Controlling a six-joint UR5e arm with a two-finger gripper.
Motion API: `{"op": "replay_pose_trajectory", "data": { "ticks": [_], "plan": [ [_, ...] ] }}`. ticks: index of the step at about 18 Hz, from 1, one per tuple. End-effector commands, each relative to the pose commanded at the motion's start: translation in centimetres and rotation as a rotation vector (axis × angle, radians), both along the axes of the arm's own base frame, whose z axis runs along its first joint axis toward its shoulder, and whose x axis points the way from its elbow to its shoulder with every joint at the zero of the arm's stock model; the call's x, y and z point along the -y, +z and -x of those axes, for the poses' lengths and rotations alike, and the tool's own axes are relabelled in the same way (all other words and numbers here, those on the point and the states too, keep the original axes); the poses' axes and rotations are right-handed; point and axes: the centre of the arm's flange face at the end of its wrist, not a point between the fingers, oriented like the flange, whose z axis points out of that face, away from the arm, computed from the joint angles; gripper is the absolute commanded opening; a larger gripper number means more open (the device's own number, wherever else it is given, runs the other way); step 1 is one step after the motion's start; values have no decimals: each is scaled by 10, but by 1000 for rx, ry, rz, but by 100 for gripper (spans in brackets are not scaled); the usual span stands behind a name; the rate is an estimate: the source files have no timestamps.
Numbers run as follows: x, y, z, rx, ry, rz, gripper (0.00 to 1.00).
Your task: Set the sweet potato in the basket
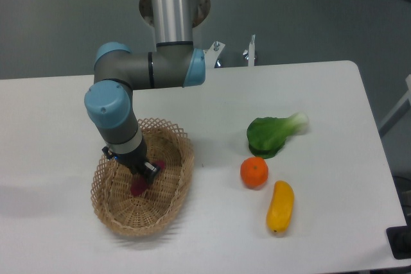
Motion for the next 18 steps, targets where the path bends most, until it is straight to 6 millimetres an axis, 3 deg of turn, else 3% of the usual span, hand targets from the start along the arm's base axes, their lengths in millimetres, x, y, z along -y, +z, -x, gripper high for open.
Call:
{"op": "replay_pose_trajectory", "data": {
  "ticks": [3,6,9,11,15,18],
  "plan": [
    [-6,26,11,-26,11,-38,100],
    [0,64,53,-63,76,-98,100],
    [22,93,101,-88,137,-127,100],
    [44,114,133,-121,98,-130,100],
    [97,129,201,-151,64,-83,100],
    [134,143,237,-146,-26,-21,100]
  ]
}}
